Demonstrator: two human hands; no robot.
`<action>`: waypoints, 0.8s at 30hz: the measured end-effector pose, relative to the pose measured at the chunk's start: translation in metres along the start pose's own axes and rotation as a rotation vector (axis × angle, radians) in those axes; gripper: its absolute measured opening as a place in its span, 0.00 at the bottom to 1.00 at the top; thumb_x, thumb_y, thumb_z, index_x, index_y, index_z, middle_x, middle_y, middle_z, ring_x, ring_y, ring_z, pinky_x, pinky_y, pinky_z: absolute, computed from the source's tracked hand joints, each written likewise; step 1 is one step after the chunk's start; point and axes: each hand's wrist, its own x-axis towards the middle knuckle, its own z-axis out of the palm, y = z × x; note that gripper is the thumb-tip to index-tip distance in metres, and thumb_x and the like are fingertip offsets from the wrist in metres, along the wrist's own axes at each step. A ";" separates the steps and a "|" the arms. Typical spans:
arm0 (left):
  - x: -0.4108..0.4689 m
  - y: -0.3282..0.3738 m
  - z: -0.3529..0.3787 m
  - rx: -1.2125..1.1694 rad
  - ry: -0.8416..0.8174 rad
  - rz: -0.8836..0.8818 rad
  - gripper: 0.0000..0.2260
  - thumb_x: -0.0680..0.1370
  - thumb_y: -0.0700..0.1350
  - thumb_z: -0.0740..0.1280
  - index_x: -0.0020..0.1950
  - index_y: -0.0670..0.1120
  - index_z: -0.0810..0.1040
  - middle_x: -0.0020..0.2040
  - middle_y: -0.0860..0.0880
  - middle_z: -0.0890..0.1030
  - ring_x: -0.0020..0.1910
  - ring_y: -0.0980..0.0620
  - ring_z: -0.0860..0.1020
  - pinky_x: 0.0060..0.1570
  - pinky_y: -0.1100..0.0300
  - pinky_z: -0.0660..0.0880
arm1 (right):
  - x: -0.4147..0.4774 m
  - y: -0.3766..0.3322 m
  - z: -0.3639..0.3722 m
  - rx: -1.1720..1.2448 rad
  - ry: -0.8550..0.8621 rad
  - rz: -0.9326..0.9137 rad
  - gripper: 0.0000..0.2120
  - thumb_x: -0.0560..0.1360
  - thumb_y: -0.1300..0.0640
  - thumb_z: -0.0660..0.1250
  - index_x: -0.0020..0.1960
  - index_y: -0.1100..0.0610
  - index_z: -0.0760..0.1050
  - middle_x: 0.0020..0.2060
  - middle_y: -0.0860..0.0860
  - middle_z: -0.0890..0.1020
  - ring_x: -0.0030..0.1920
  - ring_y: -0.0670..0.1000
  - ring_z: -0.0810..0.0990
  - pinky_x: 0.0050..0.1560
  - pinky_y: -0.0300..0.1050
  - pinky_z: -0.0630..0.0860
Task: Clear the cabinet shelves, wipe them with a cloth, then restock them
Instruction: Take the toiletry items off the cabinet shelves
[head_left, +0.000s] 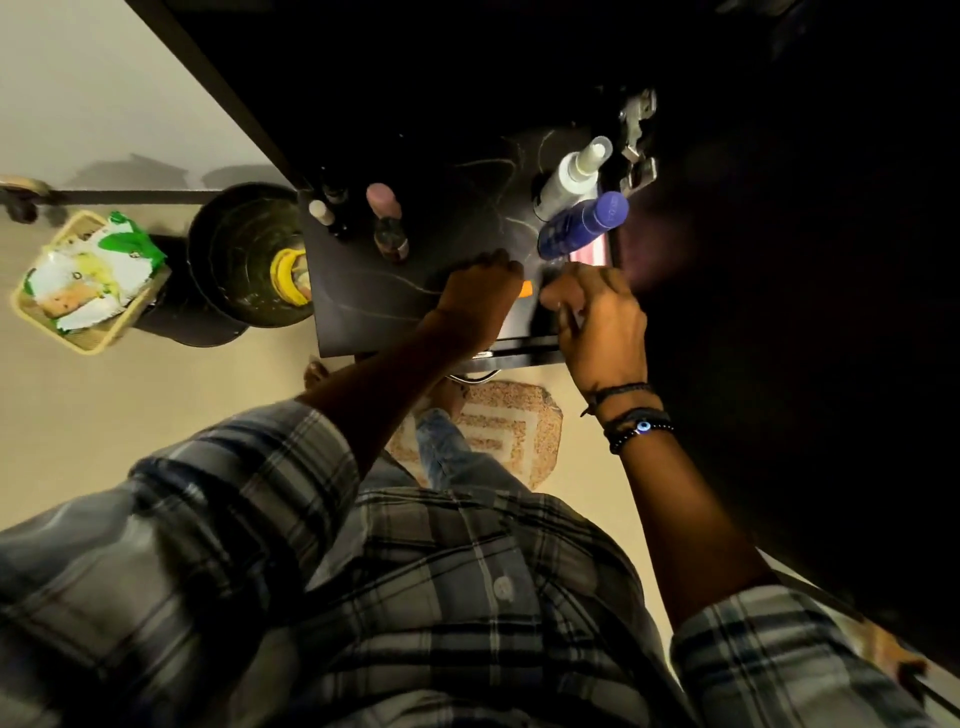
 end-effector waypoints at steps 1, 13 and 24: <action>-0.009 -0.006 0.002 -0.048 -0.003 -0.034 0.13 0.78 0.40 0.64 0.61 0.39 0.71 0.61 0.40 0.74 0.58 0.38 0.76 0.53 0.47 0.73 | -0.001 -0.003 0.001 0.010 -0.008 -0.019 0.20 0.72 0.67 0.65 0.62 0.56 0.74 0.58 0.57 0.76 0.52 0.61 0.79 0.51 0.49 0.76; -0.103 -0.123 0.008 -0.399 0.185 -0.476 0.13 0.77 0.51 0.64 0.52 0.41 0.74 0.49 0.38 0.79 0.47 0.36 0.78 0.38 0.50 0.71 | -0.010 -0.087 0.046 0.108 -0.161 -0.347 0.21 0.73 0.67 0.65 0.66 0.61 0.72 0.59 0.61 0.79 0.56 0.61 0.78 0.56 0.48 0.75; -0.090 -0.146 0.005 -0.546 0.256 -0.502 0.12 0.77 0.50 0.63 0.52 0.41 0.74 0.50 0.41 0.77 0.46 0.40 0.76 0.42 0.46 0.75 | -0.004 -0.132 0.066 0.043 -0.140 -0.490 0.18 0.74 0.69 0.62 0.64 0.64 0.72 0.57 0.62 0.79 0.51 0.66 0.78 0.48 0.55 0.78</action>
